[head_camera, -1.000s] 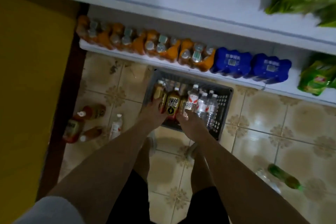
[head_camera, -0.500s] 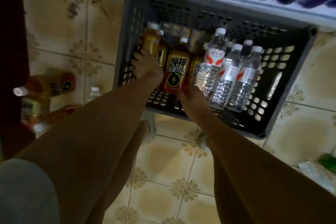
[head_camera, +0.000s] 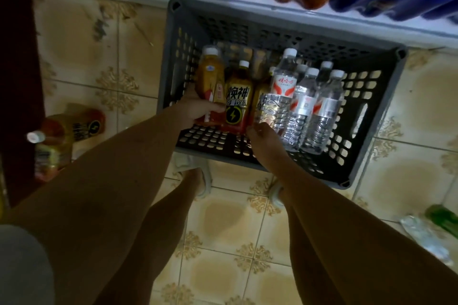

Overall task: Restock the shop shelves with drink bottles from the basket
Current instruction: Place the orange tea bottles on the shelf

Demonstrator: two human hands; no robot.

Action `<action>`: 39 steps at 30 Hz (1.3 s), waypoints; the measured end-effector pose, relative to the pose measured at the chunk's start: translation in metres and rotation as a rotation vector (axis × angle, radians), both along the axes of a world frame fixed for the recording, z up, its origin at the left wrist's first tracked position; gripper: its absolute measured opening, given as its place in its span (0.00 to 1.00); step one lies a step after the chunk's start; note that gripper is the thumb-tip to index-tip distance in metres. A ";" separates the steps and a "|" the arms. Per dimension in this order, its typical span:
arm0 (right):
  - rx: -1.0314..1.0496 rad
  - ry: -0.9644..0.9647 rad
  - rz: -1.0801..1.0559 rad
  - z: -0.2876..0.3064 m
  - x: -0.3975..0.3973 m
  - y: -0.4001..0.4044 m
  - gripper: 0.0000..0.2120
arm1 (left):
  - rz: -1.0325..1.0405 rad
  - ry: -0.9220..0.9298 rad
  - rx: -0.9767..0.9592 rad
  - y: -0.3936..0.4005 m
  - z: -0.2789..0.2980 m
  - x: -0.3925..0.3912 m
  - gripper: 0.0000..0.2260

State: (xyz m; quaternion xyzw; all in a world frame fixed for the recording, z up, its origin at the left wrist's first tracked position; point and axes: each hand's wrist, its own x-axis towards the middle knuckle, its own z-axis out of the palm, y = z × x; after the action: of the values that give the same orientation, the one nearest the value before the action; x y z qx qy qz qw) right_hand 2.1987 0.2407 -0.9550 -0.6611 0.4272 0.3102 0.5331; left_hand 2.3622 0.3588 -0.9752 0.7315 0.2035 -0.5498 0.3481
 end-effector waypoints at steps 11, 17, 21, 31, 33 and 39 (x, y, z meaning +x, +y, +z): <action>0.494 0.006 -0.479 0.167 0.038 -0.029 0.31 | 0.032 0.298 -0.287 -0.028 0.193 -0.017 0.36; 0.498 -0.156 -0.496 0.297 0.033 -0.049 0.28 | -0.076 0.252 -0.378 -0.039 0.315 -0.025 0.39; 0.419 -0.236 -0.494 0.384 0.024 -0.058 0.20 | -0.092 0.218 -0.417 -0.047 0.400 -0.028 0.42; 0.313 -0.513 -0.499 0.559 0.024 -0.076 0.24 | -0.165 0.066 -0.610 -0.073 0.578 -0.009 0.42; 0.255 -0.564 -0.495 0.590 0.027 -0.082 0.26 | -0.210 0.016 -0.643 -0.080 0.608 -0.002 0.37; 0.099 -0.731 -0.527 0.666 0.047 -0.096 0.22 | -0.347 -0.148 -0.768 -0.107 0.689 0.031 0.28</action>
State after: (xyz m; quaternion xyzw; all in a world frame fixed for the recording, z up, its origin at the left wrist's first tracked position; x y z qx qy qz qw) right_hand 2.2461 0.1447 -0.2891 -0.5698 0.3494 -0.0697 0.7405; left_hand 2.3929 0.2518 -0.2859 0.6096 -0.1676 -0.5820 0.5114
